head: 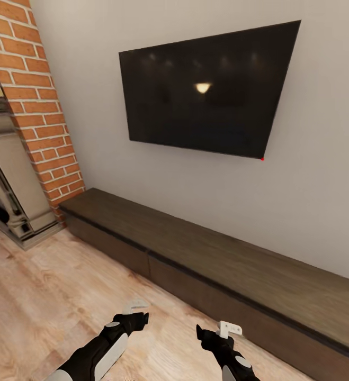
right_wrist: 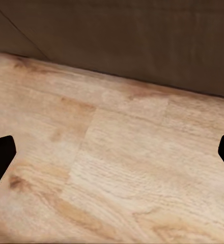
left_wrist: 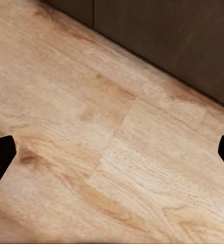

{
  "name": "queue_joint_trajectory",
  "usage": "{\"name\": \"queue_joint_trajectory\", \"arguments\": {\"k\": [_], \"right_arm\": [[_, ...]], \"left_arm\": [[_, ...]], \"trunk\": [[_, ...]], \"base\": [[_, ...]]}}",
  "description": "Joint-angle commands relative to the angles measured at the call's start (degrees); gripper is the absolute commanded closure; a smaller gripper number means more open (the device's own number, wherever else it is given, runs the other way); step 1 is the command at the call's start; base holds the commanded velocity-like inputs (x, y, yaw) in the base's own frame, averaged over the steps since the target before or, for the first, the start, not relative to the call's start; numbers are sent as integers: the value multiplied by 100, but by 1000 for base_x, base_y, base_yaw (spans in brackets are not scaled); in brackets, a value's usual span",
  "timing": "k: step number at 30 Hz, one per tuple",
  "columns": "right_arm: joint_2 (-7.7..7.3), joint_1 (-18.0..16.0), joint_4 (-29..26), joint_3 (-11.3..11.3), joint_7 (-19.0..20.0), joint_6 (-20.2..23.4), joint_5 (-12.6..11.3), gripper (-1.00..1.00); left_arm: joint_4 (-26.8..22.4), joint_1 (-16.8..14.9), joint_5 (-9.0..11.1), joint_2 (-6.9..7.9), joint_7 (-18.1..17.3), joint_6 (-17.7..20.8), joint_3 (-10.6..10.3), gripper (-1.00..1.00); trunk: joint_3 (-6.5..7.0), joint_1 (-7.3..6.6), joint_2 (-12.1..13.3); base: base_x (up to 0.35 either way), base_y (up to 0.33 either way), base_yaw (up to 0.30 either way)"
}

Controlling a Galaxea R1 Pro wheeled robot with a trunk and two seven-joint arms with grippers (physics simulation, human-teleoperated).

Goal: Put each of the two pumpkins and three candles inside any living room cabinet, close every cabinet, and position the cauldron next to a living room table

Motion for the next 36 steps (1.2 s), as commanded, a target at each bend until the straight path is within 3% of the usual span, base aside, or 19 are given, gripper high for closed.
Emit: {"name": "queue_joint_trajectory", "arguments": {"k": [1, 11, 27, 36], "right_arm": [[-6, -1, -11, 26, -46, 12, -51, -100], [-3, -1, -10, 26, -46, 12, -52, -100], [-1, -1, -10, 35, -46, 12, -44, -100], [-1, -1, -19, 49, -46, 30, -43, -100]], "left_arm": [[-12, -7, 48, 8, 52, 12, -41, -100], [-22, -7, 50, 8, 53, 20, -40, -100], [-31, -7, 59, 8, 57, 26, -40, -100], [-14, -7, 66, 8, 55, 27, -40, -100]], "trunk": [[13, -23, 39], [192, -243, 440], [192, -243, 440], [192, -243, 440]], "base": [[0, 0, 282], [0, 0, 280], [69, 58, 279], [232, 204, 72]]}}
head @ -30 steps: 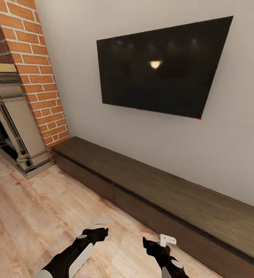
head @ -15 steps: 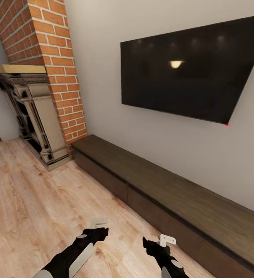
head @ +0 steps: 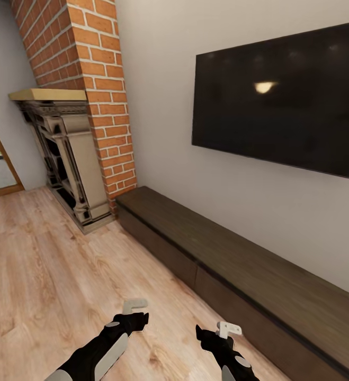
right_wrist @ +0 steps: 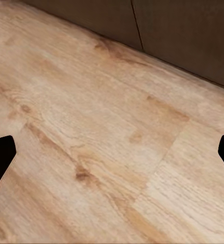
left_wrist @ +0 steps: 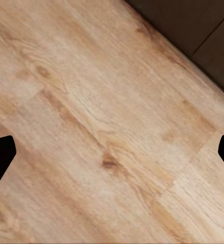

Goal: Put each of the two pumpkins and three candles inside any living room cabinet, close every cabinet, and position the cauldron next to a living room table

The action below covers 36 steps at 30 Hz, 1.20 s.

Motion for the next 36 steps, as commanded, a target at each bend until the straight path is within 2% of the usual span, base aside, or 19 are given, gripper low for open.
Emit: {"name": "queue_joint_trajectory", "arguments": {"k": [1, 12, 19, 29, 36], "right_arm": [[-4, -2, -11, 26, -46, 13, -48, -100], [-4, -2, -6, 36, -46, 15, -42, -100], [-4, -2, -3, 37, -46, 20, -42, -100], [2, -2, -3, 37, -46, 18, -40, -100], [3, -2, -3, 38, -46, 15, -35, -100]], "left_arm": [[-17, -6, 49, 9, 53, 12, -41, -100], [-17, -6, 50, 9, 53, 10, -41, -100], [-10, -6, 57, 9, 48, 17, -41, -100], [-3, -6, 168, 9, 41, 20, -41, -100], [-59, -6, 172, 8, 72, 13, -43, -100]], "trunk": [[-6, 2, -3], [-6, 2, -3], [-6, 2, -3], [-6, 2, -3], [-1, 2, -3]], "base": [[257, 189, 5], [117, 83, 72], [7, 223, 261], [48, 277, 284], [30, 87, 285]]}}
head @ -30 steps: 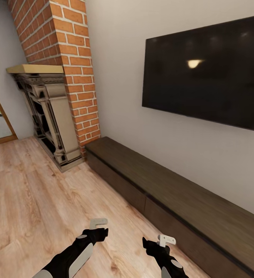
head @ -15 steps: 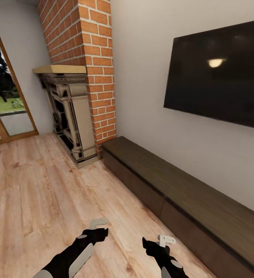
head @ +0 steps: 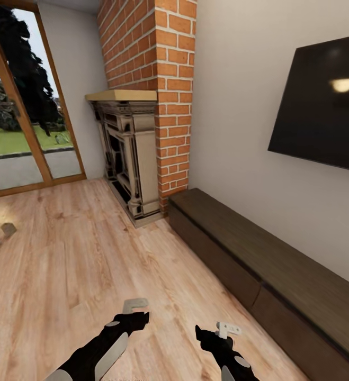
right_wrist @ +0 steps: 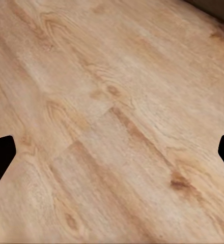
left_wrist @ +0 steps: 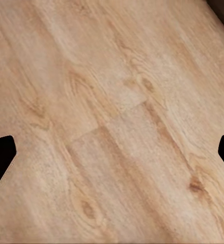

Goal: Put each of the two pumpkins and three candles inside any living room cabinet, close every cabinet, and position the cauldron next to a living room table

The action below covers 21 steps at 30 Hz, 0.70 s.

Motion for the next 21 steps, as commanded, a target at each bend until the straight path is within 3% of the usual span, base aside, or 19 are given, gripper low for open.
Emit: {"name": "queue_joint_trajectory", "arguments": {"k": [1, 4, 21], "right_arm": [[-6, -1, -12, 26, -46, 13, -49, -100], [-7, -1, -12, 25, -46, 12, -48, -100], [-3, -1, -12, 34, -46, 12, -36, -100]], "left_arm": [[-15, -7, 47, 8, 55, 11, -40, -100], [-22, -7, 47, 8, 58, 12, -42, -100], [31, -7, 56, 10, 60, 24, -38, -100]], "trunk": [[-4, 0, -3], [2, 0, -3], [376, -374, 679]], "base": [[7, 20, 285], [4, 10, 285], [0, 1, 270]]}}
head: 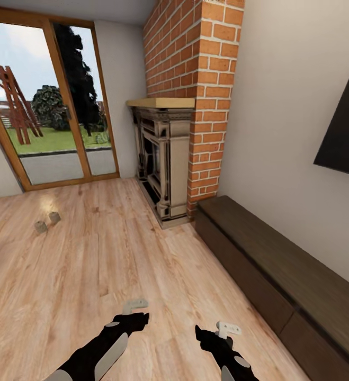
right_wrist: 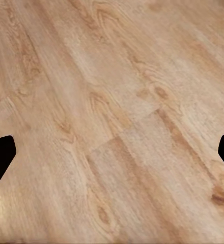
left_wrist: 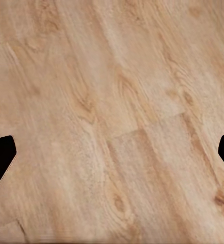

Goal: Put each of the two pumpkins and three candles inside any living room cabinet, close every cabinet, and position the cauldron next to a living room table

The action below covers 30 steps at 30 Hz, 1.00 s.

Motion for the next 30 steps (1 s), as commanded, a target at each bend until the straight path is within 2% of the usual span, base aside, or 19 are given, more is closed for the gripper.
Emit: {"name": "queue_joint_trajectory", "arguments": {"k": [1, 30], "right_arm": [[-5, -1, -12, 26, -46, 13, -48, -100], [-5, -1, -6, 26, -46, 13, -42, -100]], "left_arm": [[-9, -7, 46, 8, 52, 10, -41, -100], [2, -7, 41, -1, 44, 10, -41, -100]], "trunk": [[19, -23, 39], [758, -660, 1202]], "base": [[0, 0, 227], [0, 0, 180]]}}
